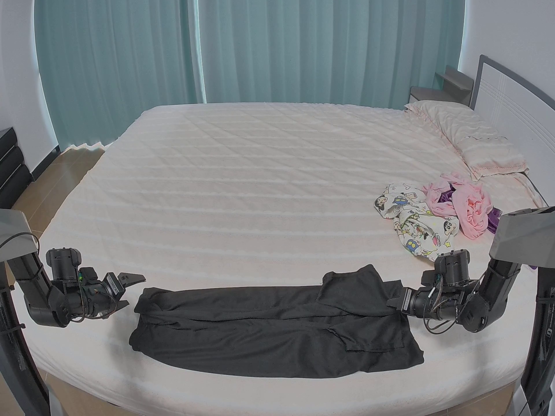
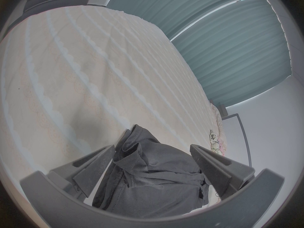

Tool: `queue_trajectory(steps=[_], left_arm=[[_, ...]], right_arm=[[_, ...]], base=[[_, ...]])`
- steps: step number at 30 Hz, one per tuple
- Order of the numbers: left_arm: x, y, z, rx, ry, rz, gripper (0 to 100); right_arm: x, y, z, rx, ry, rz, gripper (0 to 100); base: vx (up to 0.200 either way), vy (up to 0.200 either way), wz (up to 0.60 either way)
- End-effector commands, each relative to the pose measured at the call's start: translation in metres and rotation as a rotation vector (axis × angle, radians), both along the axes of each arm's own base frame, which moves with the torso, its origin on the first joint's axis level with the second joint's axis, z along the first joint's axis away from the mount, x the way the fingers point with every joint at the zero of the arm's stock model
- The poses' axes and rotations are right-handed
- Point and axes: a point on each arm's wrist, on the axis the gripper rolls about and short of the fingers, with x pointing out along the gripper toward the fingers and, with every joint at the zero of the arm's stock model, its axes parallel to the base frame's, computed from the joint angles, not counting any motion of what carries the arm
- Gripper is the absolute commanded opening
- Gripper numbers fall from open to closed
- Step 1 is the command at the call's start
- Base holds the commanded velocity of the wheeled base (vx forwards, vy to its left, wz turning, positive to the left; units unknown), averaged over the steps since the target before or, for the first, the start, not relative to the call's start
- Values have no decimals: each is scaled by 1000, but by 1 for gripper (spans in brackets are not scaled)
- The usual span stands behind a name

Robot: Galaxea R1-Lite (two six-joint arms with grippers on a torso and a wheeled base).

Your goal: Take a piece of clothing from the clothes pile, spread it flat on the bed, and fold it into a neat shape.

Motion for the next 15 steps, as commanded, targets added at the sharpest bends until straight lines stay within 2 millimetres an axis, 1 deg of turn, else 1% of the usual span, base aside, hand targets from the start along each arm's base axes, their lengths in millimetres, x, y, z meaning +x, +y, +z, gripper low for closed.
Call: queue_trajectory(steps=[1, 2, 3, 6, 9, 15], left_arm=[[-2, 0, -3, -4, 13, 0, 100], [-2, 0, -3, -4, 13, 0, 100], [-2, 0, -3, -4, 13, 0, 100], [-2, 0, -3, -4, 13, 0, 100], [-2, 0, -3, -4, 13, 0, 100], [-2, 0, -3, -4, 13, 0, 100]], right_arm=[[-7, -6, 3, -31, 9, 13, 0], [-7, -6, 3, -31, 9, 13, 0], [-9, -11, 3, -53, 15, 19, 0], [-14, -16, 7, -71, 11, 29, 0], [-19, -17, 6, -86, 18, 43, 0], [-21, -14, 0, -93, 37, 60, 0]], base=[[0, 0, 0], [0, 0, 0], [0, 0, 0], [0, 0, 0], [0, 0, 0], [0, 0, 0]])
